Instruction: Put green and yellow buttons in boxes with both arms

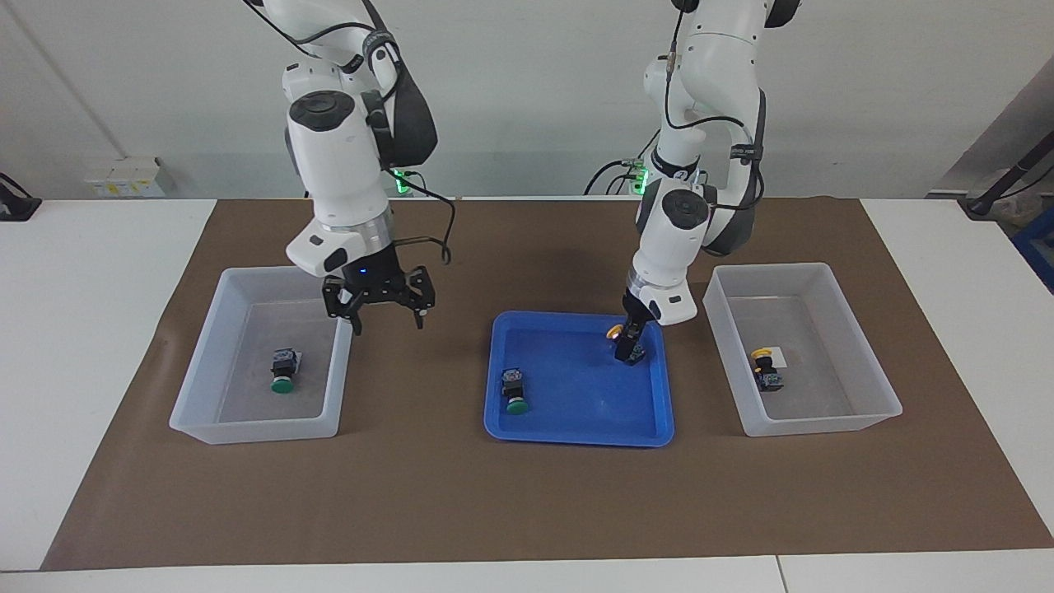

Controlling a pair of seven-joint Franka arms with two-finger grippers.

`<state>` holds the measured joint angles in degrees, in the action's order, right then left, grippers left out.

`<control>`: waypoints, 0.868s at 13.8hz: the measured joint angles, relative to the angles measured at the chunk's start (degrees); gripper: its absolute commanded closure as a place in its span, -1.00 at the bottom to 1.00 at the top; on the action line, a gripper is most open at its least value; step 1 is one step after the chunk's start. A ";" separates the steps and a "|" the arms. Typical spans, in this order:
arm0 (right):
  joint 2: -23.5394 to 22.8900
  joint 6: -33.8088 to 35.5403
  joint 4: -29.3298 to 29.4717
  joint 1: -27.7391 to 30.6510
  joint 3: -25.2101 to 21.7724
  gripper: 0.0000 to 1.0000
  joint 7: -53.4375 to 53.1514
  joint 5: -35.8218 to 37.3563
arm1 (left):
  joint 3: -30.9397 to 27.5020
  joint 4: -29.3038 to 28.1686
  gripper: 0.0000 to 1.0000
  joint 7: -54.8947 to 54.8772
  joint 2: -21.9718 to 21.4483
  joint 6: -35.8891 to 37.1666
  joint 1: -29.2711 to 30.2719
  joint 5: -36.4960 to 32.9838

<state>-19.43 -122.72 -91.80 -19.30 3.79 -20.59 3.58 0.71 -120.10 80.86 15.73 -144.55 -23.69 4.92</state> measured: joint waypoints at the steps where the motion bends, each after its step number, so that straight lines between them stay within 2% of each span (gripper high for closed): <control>1: -1.62 -0.01 0.66 -0.89 0.00 -1.00 -1.37 0.52 | 0.04 0.00 -0.59 0.00 0.39 -0.18 0.00 0.00; 3: -4.29 -0.50 1.89 -1.80 -0.01 -0.93 -2.62 0.84 | 0.10 0.00 -0.44 0.00 0.98 -0.65 -0.01 0.00; 5: -6.93 -1.97 3.37 -2.96 -0.01 -0.56 -4.02 1.20 | 0.10 0.02 -0.33 0.00 1.01 -0.82 -0.01 0.00; 9: -12.70 -7.90 5.22 -5.90 -0.01 -0.53 -8.30 4.91 | 0.09 0.07 0.15 0.01 0.92 -0.81 0.00 0.00; 12: -14.60 -9.08 5.77 -6.57 -0.02 -0.53 -9.22 5.14 | 0.10 0.09 0.50 0.01 0.89 -0.74 0.00 0.00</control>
<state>-34.04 -131.80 -86.03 -25.87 3.76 -29.81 8.71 0.81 -120.01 80.87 16.62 -145.29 -23.69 4.91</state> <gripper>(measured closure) 0.229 0.564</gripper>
